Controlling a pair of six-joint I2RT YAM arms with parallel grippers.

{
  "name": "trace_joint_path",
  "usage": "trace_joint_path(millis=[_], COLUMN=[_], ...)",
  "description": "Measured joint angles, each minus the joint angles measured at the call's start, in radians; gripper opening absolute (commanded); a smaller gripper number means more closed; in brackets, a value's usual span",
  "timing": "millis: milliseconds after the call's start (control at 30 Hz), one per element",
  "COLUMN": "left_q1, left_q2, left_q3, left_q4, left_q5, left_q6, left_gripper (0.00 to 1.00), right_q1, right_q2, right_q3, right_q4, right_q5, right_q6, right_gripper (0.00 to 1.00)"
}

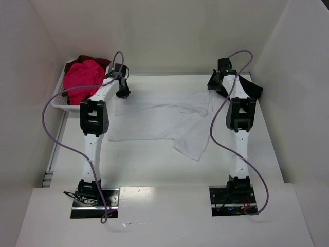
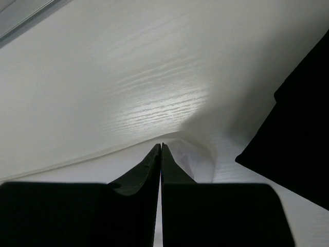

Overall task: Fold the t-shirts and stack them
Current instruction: Fold the flattened tshirt in 1/3 of the way, then grap the side of the flattened tshirt closest away from the robot with both arms

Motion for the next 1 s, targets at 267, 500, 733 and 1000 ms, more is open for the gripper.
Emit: trace_joint_path(millis=[267, 500, 733, 1000], left_q1=[-0.008, -0.022, -0.032, -0.031], left_q2=[-0.112, -0.511, -0.869, -1.180], left_q3=[-0.037, -0.256, -0.746, -1.260], left_q4=[0.000, 0.058, 0.112, 0.158], left_q5=[0.006, 0.024, 0.036, 0.061], left_q6=[0.048, 0.048, -0.027, -0.241], left_gripper=[0.78, 1.00, 1.00, 0.98], right_q1=[0.000, 0.000, 0.000, 0.037], right_q2=[-0.220, -0.726, -1.055, -1.315], right_q3=[-0.246, -0.709, -1.167, -1.477], right_q4=[0.059, 0.214, 0.262, 0.273], right_q5=[-0.058, -0.108, -0.129, -0.129], right_q6=[-0.025, -0.023, 0.025, 0.173], right_gripper=[0.38, 0.79, 1.00, 1.00])
